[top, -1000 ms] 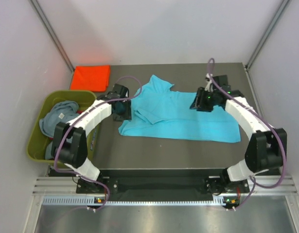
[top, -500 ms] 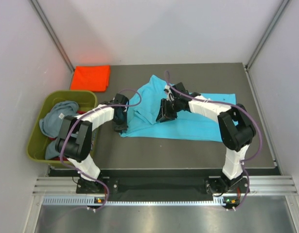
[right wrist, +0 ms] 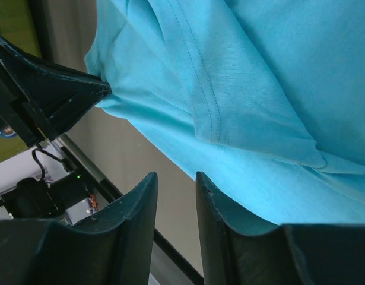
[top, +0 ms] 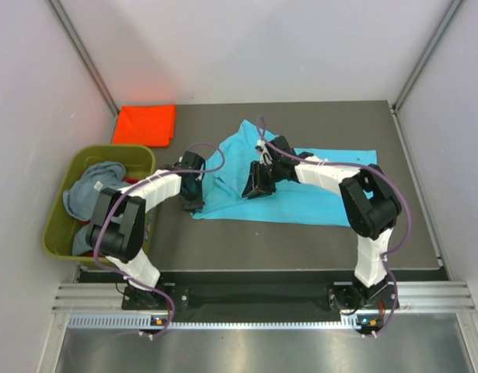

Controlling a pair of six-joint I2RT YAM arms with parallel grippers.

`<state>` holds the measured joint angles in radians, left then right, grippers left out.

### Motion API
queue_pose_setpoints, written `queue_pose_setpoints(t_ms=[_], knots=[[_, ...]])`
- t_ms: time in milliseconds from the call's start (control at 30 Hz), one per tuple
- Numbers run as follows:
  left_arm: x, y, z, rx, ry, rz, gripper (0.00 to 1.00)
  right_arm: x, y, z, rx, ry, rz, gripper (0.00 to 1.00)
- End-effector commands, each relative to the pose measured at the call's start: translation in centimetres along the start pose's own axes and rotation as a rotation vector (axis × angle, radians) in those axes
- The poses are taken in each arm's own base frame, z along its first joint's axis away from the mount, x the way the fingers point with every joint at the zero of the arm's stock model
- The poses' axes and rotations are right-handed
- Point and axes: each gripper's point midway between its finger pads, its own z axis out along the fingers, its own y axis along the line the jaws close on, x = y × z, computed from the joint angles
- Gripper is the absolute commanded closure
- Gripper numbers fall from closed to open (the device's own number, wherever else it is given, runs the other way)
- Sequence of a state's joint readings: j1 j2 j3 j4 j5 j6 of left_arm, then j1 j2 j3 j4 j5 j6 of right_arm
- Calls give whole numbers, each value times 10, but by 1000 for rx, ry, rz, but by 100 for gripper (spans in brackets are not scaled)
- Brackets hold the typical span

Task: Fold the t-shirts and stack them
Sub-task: Fold the tshirt

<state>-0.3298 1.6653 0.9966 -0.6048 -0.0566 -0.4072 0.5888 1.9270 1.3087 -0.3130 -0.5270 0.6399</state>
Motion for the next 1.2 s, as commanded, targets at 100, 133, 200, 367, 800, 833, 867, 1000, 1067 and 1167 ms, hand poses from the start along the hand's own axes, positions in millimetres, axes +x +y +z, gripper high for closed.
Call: queue_pose_setpoints(t_ms=[100, 133, 200, 367, 800, 833, 867, 1000, 1067, 1167], knots=[[2, 13, -3, -52, -5, 1, 73, 9, 9, 20, -37, 28, -25, 68], [3, 12, -3, -46, -4, 1, 73, 12, 8, 23, -33, 36, -26, 68], [3, 12, -4, -44, -7, 0, 73, 12, 5, 26, -24, 37, -25, 68], [3, 11, -5, -38, -8, -4, 73, 12, -1, 36, -7, 42, -15, 68], [19, 14, -2, -38, 23, -33, 73, -82, -51, 14, 143, -188, 38, 67], [20, 14, -3, -35, 25, -32, 73, -87, -55, 10, 149, -200, 51, 67], [20, 13, -4, -33, 22, -35, 73, -94, -59, 4, 165, -221, 62, 67], [14, 12, -10, -26, 7, -30, 73, -106, -73, -28, 212, -283, 108, 68], [9, 9, -15, -12, -9, -27, 73, -109, -54, -36, 162, -297, 50, 66], [2, 2, -23, 23, -25, -20, 72, -98, -25, -22, 42, -184, -131, 64]])
